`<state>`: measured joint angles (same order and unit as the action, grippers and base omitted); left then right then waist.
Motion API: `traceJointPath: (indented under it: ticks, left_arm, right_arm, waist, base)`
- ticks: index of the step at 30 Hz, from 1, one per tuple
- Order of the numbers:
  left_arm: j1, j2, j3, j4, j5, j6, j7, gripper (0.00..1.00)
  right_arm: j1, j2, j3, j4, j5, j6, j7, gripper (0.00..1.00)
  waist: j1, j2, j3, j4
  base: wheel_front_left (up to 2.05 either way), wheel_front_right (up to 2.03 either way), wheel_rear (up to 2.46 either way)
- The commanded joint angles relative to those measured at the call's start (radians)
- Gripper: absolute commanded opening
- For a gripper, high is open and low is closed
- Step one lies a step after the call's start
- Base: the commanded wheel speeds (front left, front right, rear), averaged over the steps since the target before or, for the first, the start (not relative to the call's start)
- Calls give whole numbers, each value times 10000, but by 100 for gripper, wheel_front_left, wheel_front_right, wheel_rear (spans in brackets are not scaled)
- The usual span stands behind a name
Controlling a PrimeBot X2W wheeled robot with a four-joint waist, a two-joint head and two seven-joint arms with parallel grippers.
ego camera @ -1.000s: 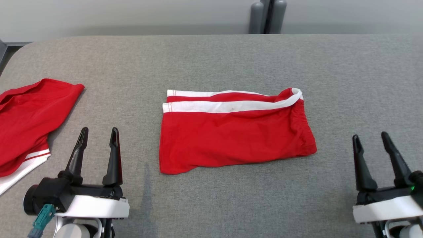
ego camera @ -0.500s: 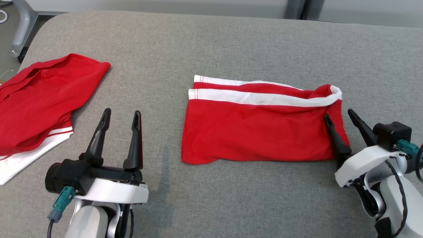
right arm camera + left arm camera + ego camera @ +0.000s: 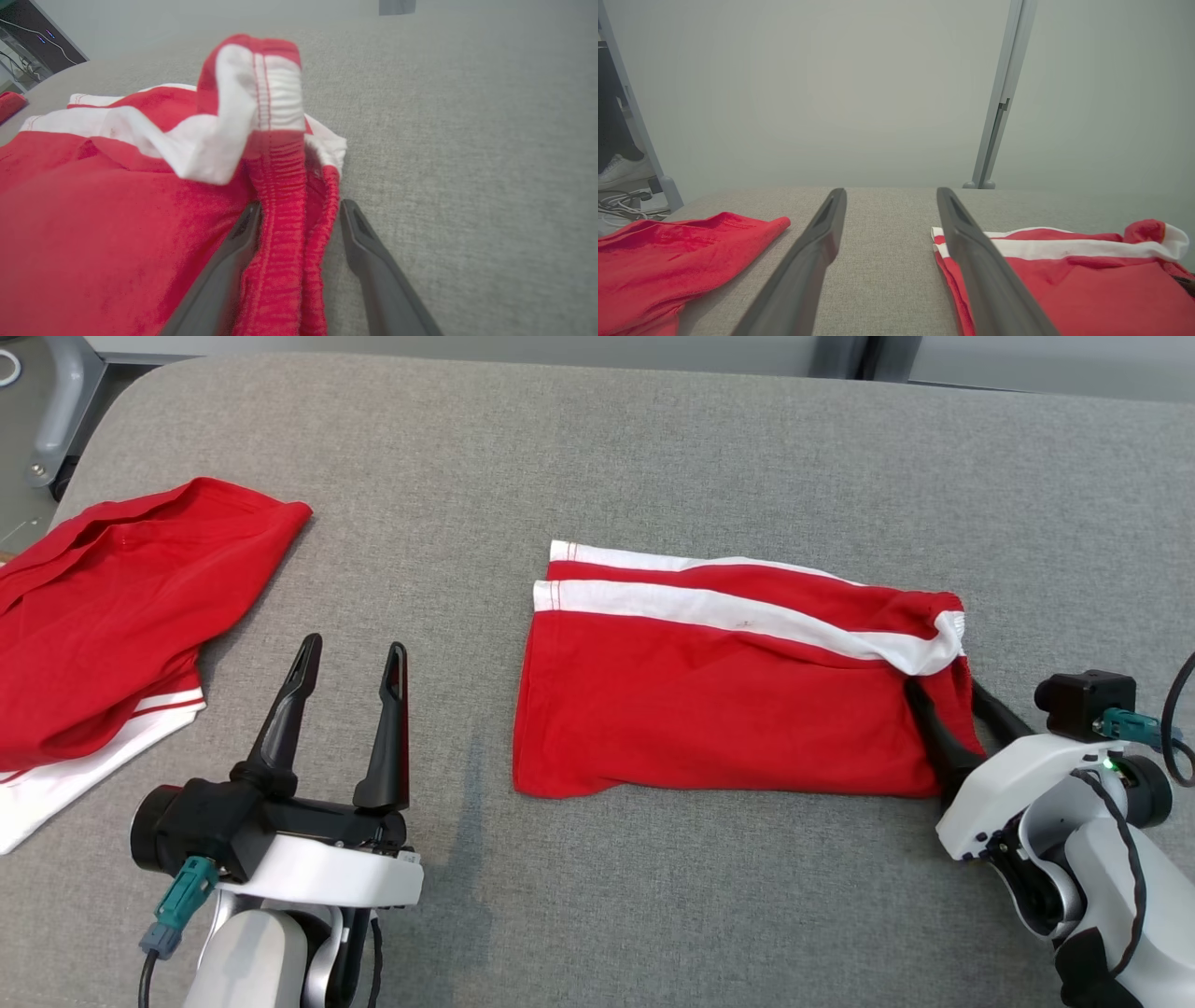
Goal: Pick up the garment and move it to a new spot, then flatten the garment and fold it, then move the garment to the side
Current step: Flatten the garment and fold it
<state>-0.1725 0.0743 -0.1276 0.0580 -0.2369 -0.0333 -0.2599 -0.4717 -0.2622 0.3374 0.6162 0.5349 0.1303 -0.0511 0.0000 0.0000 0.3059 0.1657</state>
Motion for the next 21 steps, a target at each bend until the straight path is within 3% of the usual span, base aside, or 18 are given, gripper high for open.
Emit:
traceJointPath:
  ticks: [1,8,14,21]
  left_arm:
    - [-208,-37,75,12,112,-72,-32,100]
    - [-135,-72,138,23,211,-154,-32,100]
    - [25,-107,189,42,260,-224,-32,100]
    - [55,-128,249,72,378,-297,-32,100]
  right_arm:
    - [73,-114,343,125,477,8,179,0]
    - [332,-537,550,-60,1653,2,25,0]
    - [1169,-1174,422,-639,3317,-8,149,0]
    - [1717,-1732,376,-1949,5164,6,582,0]
  waist:
    - [0,0,-6,-46]
    - [0,0,-87,-152]
    - [0,0,-163,-283]
    - [0,0,-198,-537]
  base:
    - [0,0,0]
    - [0,0,0]
    - [0,0,0]
    - [0,0,0]
